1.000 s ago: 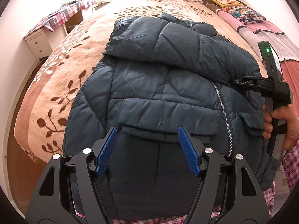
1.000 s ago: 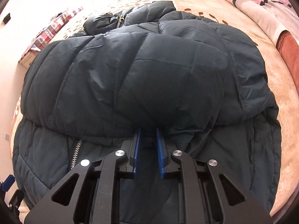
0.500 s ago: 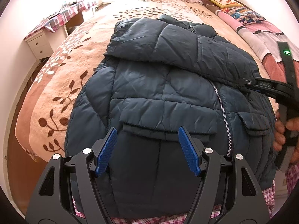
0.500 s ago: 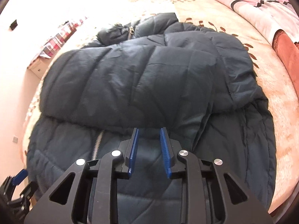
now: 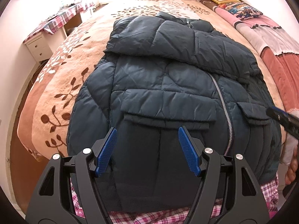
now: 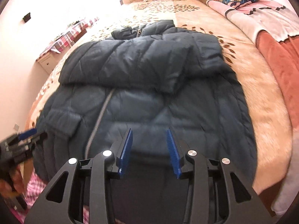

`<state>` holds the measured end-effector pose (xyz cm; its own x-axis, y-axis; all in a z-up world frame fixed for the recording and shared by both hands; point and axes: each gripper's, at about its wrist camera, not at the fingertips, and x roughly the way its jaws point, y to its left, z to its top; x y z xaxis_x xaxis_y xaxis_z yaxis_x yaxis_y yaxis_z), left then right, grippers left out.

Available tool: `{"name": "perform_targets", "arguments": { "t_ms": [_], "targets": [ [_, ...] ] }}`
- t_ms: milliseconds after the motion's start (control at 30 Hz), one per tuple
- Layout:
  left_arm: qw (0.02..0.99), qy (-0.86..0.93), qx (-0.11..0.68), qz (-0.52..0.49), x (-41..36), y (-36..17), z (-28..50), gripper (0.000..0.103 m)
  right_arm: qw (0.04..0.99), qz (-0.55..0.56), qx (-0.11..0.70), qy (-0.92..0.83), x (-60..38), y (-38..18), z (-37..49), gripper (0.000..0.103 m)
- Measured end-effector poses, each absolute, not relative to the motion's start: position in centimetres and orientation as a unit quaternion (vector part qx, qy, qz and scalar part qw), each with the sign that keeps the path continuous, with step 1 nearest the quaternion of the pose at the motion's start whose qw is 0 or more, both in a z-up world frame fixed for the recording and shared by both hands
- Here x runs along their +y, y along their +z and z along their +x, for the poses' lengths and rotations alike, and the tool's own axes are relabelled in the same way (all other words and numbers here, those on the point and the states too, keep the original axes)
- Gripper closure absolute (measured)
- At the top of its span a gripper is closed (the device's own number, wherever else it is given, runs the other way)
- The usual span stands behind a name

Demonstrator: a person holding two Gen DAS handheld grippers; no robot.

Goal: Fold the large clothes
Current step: 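Move both tools to the jacket hem, then grasp the jacket hem with the left tool while the right tool grasps it too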

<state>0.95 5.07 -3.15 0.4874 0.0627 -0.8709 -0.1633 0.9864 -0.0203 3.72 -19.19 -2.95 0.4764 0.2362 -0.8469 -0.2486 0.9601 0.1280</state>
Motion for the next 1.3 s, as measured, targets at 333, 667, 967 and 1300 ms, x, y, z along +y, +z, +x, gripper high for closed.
{"name": "perform_targets", "arguments": {
  "t_ms": [333,667,967,1300],
  "targets": [
    [0.866,0.053,0.495,-0.043,6.2,-3.0,-0.6,0.036,0.855,-0.018,0.506,0.115,-22.8,-3.1,-0.3,0.05],
    [0.861,0.015,0.504,-0.065,11.7,-4.0,-5.3,0.034,0.837,-0.015,0.541,0.083,-26.7,-3.8,-3.8,0.037],
    [0.829,0.0,0.547,-0.116,16.2,-8.6,-8.8,0.033,0.816,0.05,0.574,0.05,-31.5,-5.9,-5.6,0.035],
    [0.808,-0.045,0.547,-0.215,18.0,-12.3,-8.7,0.058,0.81,0.059,0.582,0.047,-31.7,-7.2,-5.9,0.035]
  ]
}}
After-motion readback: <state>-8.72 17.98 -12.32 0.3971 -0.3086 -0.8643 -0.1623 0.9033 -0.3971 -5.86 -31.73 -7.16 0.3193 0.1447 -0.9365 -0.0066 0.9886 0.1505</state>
